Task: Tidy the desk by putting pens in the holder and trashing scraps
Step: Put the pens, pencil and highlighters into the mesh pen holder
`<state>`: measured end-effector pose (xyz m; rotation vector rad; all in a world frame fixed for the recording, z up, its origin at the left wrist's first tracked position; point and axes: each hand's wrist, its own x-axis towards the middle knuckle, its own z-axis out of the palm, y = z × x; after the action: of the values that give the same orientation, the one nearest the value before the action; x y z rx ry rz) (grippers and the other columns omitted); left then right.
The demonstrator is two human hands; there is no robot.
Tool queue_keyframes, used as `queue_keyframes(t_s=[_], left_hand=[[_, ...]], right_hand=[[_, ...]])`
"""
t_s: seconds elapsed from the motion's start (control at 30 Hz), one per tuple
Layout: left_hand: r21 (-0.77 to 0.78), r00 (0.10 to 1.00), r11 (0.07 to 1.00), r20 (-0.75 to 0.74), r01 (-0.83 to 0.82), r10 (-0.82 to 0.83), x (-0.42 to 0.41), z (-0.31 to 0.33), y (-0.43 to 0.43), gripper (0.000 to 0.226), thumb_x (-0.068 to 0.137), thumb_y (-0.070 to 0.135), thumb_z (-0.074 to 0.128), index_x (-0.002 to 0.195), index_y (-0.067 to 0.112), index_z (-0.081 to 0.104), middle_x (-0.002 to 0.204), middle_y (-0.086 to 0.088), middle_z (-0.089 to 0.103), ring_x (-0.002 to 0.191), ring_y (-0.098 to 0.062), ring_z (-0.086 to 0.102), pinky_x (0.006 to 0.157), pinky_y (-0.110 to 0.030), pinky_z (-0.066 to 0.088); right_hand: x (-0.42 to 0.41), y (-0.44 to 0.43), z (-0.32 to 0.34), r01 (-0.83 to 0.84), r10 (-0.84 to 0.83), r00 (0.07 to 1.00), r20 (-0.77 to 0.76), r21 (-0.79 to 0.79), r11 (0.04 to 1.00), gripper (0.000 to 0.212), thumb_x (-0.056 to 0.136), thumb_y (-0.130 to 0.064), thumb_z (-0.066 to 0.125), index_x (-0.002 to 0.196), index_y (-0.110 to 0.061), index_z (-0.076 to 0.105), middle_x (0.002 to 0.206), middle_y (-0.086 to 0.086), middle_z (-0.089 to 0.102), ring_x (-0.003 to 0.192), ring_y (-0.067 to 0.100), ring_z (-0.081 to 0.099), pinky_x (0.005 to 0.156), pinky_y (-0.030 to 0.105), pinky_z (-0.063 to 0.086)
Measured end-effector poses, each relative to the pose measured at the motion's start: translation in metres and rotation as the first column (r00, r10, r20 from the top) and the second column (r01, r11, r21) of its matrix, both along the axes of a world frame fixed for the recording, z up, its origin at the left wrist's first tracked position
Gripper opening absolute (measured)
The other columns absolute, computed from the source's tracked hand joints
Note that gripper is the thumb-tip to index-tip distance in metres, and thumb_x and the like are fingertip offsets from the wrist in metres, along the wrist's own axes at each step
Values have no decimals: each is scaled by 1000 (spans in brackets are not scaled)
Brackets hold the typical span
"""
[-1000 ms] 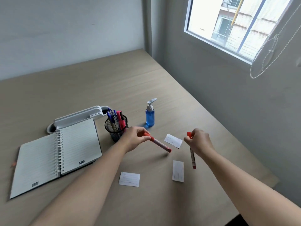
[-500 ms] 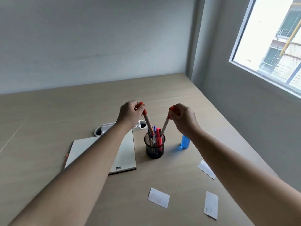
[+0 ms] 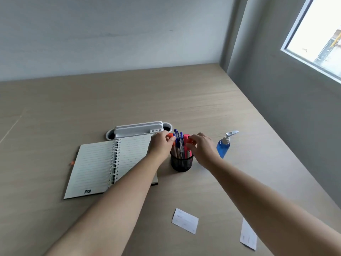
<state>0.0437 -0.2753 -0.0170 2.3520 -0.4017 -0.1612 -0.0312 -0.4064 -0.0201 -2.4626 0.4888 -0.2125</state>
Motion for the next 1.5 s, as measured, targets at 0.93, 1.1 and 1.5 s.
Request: queue_keyframes(t_s=[0.93,1.1,1.5], left_hand=[[-370,803,820,-572,-436,169,-1,-31,1,8,83,1,64,85,8,59,80,-10,68,61,-16,67,63,-29,58],[-367,812,818,-551,-443,193,33,-32,0,15,85,1,62,80,11,52,73,-5,63,59,-16,65,65,-32,58],[-425,799,772,-577,-472,171,68,-46,1,12,85,2,64,92,7,54,82,-7,64,64,-16,64,66,-29,57]], right_hand=[[8,-11,-25,217,-240,963,-120,876,430,12,86,-1,60,81,-9,53,70,7,59,60,16,56,55,19,56],[46,-7,-30,213,-247,964,-102,851,480,9,87,-4,61,85,-9,53,69,7,57,59,17,56,64,27,55],[86,-12,-47,242,-256,959,-124,827,507,12,84,-12,67,92,-12,59,70,7,61,63,18,59,76,35,57]])
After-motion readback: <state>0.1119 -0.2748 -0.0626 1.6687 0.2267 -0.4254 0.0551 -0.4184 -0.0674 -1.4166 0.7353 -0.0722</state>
